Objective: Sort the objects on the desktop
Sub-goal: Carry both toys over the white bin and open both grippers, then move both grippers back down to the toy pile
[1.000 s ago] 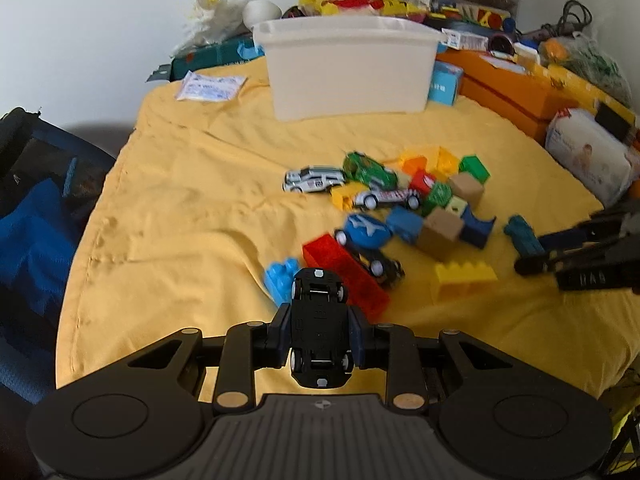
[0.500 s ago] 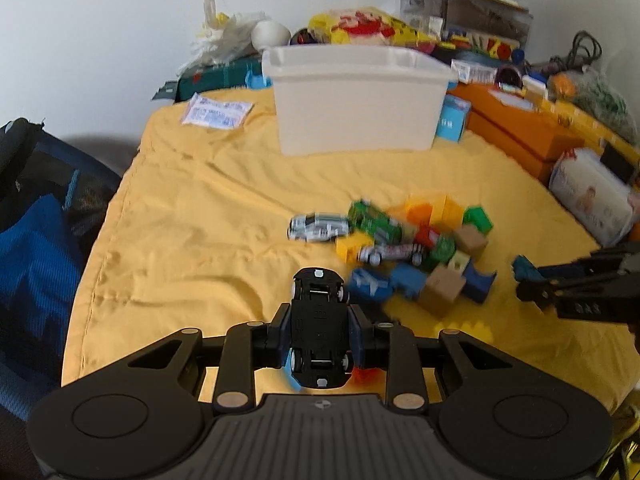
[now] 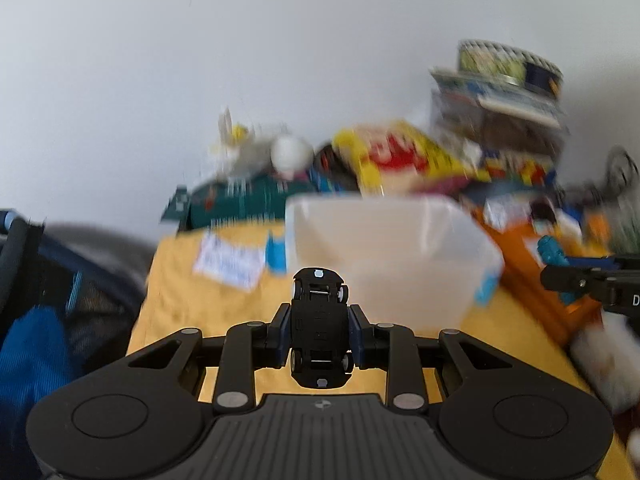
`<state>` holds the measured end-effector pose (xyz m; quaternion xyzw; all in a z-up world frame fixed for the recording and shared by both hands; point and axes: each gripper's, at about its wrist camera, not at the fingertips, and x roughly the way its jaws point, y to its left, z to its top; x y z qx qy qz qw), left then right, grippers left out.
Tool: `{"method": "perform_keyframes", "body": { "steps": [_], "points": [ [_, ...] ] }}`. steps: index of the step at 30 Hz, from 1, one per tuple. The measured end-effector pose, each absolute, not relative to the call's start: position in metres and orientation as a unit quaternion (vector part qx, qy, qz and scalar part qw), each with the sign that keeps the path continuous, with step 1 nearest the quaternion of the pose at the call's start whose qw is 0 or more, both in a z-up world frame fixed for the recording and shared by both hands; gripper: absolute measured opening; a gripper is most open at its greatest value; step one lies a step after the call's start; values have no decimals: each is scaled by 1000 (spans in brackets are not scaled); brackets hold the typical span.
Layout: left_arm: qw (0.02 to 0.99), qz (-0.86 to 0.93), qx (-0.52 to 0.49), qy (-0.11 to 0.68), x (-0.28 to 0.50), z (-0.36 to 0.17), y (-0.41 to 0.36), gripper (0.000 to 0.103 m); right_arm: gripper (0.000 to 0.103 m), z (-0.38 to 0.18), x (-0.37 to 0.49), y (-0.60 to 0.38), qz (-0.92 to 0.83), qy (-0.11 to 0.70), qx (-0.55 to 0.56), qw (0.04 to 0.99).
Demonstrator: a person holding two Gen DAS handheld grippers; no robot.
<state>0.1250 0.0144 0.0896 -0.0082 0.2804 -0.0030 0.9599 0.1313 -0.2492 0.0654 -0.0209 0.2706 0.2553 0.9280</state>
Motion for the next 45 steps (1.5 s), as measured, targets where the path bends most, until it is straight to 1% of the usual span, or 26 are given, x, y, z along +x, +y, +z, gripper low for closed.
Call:
{"method": "perform_keyframes", "body": {
  "steps": [3, 7, 12, 20, 22, 23, 24, 25, 26, 27, 32, 35, 37, 40, 45],
  "points": [
    [964, 3, 5, 265, 169, 103, 8, 32, 32, 83, 177, -241, 257, 264, -8, 930],
    [961, 6, -4, 275, 221, 102, 1, 32, 32, 88, 232, -227, 248, 266, -20, 931],
    [951, 19, -10, 307, 266, 85, -7, 32, 32, 69, 277, -215, 242, 294, -41, 924],
    [939, 24, -5, 342, 298, 64, -14, 33, 32, 42, 307, -203, 231, 330, -59, 913],
    [937, 28, -6, 348, 299, 61, -15, 46, 34, 38, 311, -203, 229, 339, -59, 911],
    [936, 35, -4, 349, 299, 60, -15, 58, 35, 35, 312, -203, 230, 342, -60, 909],
    [937, 40, -4, 347, 300, 59, -16, 67, 42, 35, 312, -203, 229, 342, -62, 909],
    [937, 41, -2, 346, 299, 59, -16, 69, 49, 34, 313, -203, 227, 339, -66, 910],
    [938, 41, -1, 345, 299, 58, -16, 69, 51, 34, 312, -203, 226, 336, -68, 912],
    [938, 38, -1, 345, 297, 58, -16, 69, 53, 34, 312, -204, 227, 335, -68, 912],
    [940, 29, 7, 341, 282, 59, -15, 69, 54, 37, 306, -214, 223, 332, -60, 915],
    [946, 20, 15, 323, 256, 64, -12, 69, 62, 40, 289, -223, 224, 325, -44, 918],
    [951, 12, 14, 308, 228, 66, -7, 69, 68, 42, 268, -229, 234, 316, -40, 919],
    [954, -2, 14, 299, 174, 59, 5, 70, 75, 40, 227, -235, 260, 305, -45, 915],
    [947, -16, 45, 318, 91, 27, 17, 70, 76, 19, 144, -240, 295, 308, -67, 902]
  ]
}}
